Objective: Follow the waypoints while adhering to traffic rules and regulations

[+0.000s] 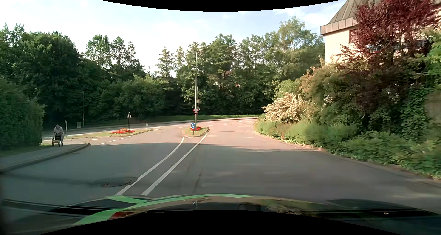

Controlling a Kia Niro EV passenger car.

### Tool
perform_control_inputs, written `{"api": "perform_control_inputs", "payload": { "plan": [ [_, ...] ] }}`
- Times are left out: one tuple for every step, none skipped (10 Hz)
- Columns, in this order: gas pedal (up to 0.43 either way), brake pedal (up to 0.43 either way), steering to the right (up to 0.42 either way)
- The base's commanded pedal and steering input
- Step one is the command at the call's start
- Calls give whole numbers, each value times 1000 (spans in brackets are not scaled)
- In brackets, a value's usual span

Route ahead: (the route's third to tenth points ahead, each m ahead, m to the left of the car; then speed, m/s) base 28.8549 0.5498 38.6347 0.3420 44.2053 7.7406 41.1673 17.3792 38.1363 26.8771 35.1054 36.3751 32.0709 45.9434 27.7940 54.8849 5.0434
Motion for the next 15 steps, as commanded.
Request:
{"api": "perform_control_inputs", "payload": {
  "plan": [
    [0, 0, -35],
    [0, 0, -36],
    [0, 0, -40],
    [0, 0, -40],
    [0, 0, -34],
    [0, 0, -31],
    [0, 0, -31],
    [0, 0, -31],
    [0, 0, -31],
    [0, 0, -28],
    [0, 0, -22],
    [0, 0, -18],
    [0, 0, -15],
    [0, 12, -12],
    [0, 12, -10]
  ]
}}
